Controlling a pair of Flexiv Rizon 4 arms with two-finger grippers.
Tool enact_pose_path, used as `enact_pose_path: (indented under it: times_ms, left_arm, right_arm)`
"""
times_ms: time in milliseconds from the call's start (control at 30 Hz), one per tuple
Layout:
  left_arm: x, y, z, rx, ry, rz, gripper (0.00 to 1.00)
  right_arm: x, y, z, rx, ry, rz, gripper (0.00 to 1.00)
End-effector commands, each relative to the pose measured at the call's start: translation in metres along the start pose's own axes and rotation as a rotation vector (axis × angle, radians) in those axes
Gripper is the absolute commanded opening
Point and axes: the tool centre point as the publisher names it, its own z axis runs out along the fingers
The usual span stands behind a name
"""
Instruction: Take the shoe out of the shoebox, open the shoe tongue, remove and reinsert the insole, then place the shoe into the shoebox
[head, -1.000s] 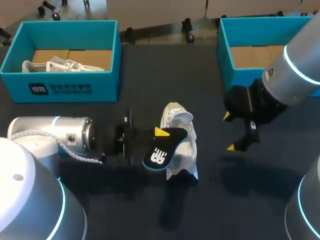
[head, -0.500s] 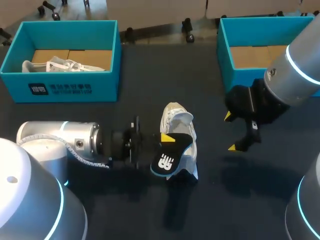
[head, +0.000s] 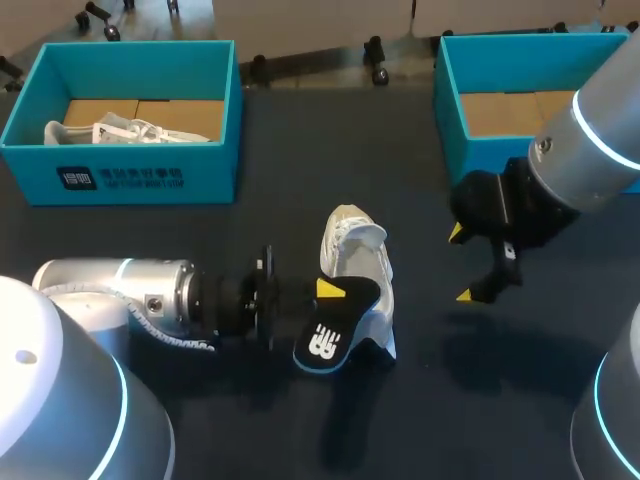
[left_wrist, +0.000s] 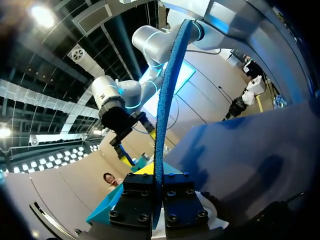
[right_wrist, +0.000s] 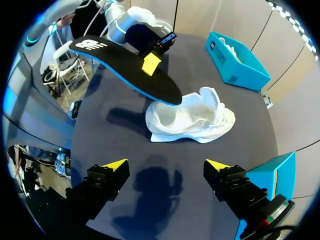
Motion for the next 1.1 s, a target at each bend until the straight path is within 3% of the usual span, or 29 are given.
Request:
enact_pose_path:
  times_ms: [33,1100]
  left_arm:
    - [0.004,-0.001,-0.004,-0.001,-0.005,0.004,0.00]
    - [0.020,0.019,-0.008,0.003,-0.002,0.002,0.00]
  right_arm:
    - [0.001,0.000,0.001,0.000,-0.003,0.000,1.00]
    - [0.001,0.000,0.001,0.000,-0.003,0.000,1.00]
